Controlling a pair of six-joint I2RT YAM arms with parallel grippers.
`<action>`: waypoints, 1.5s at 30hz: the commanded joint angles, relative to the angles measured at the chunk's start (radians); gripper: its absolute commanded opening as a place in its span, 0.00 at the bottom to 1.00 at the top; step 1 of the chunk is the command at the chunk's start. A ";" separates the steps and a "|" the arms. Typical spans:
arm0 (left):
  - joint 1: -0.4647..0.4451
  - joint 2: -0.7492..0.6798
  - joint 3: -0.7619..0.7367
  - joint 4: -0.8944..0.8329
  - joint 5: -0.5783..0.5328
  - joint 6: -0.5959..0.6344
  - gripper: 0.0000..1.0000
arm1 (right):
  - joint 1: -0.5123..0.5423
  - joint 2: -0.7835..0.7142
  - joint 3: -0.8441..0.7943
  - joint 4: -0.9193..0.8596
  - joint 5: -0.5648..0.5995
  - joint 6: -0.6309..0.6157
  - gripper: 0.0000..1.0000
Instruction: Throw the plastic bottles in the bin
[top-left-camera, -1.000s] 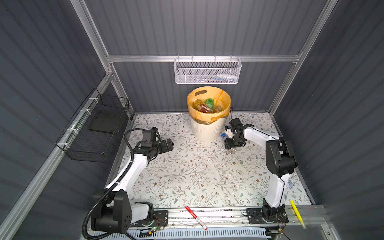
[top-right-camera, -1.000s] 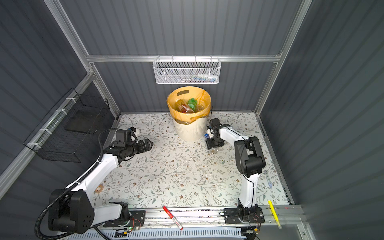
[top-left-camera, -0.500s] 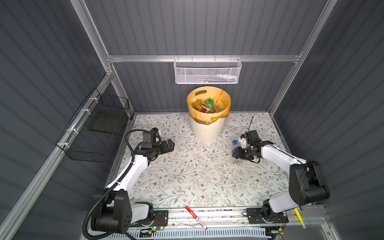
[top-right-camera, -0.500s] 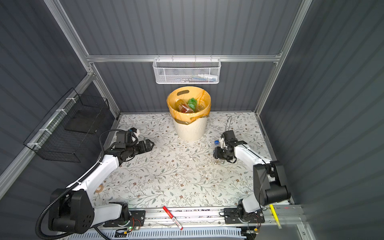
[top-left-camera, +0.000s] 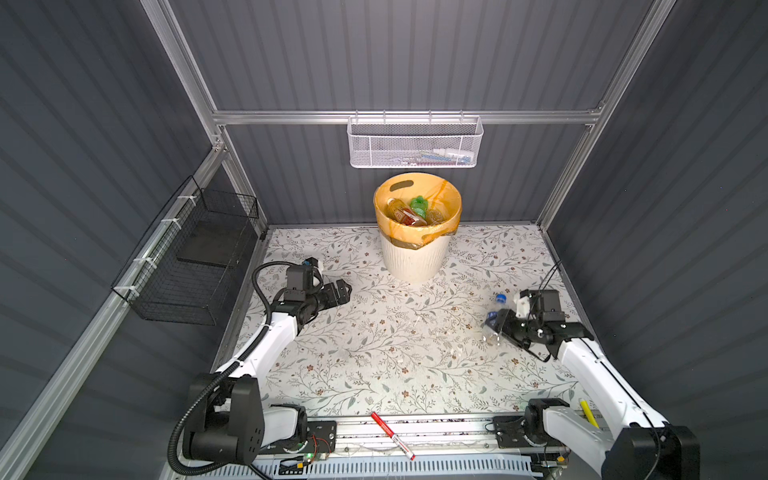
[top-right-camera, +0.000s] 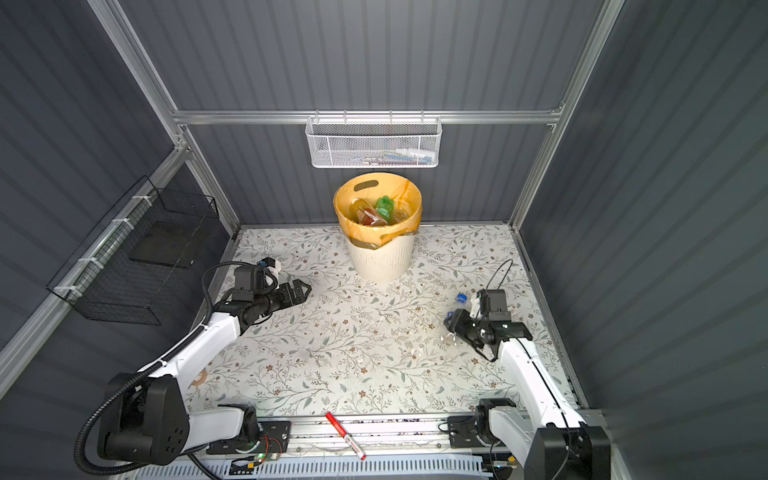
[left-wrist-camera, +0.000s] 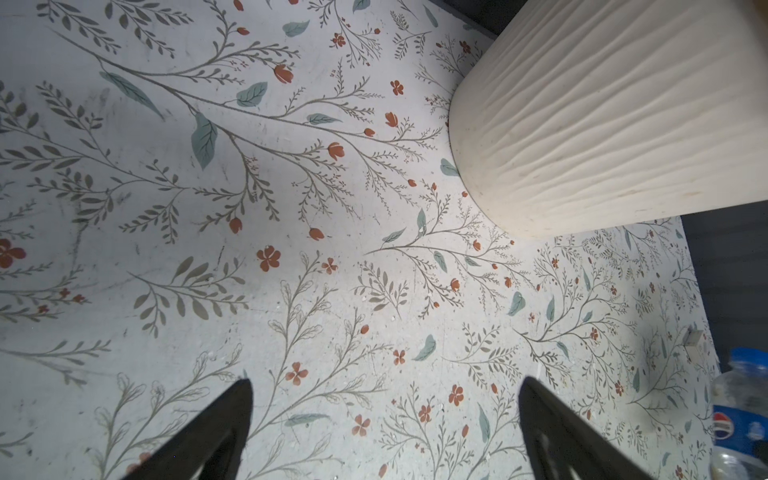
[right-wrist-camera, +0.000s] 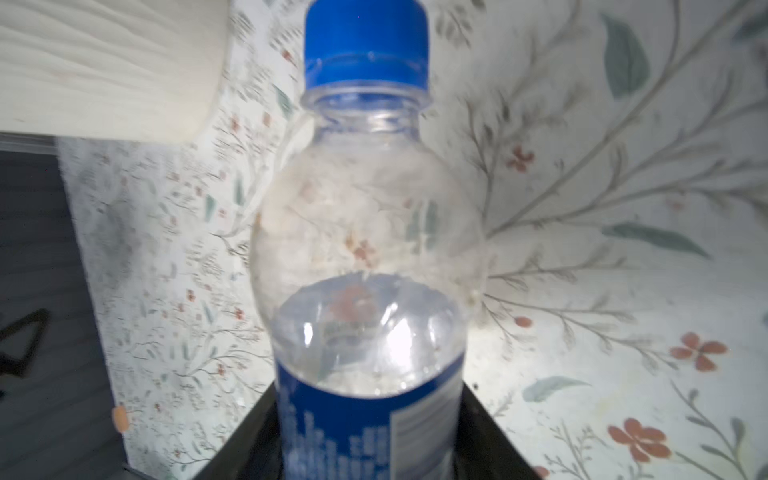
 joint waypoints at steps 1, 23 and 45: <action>0.005 0.000 -0.017 0.042 0.018 -0.021 1.00 | 0.044 0.071 0.391 0.014 -0.036 0.044 0.54; 0.004 -0.044 0.001 0.000 -0.101 -0.027 1.00 | 0.060 0.351 0.984 0.109 -0.156 0.221 0.99; 0.004 0.032 -0.338 0.613 -0.866 0.190 1.00 | -0.085 -0.144 -0.428 0.946 0.700 -0.357 0.99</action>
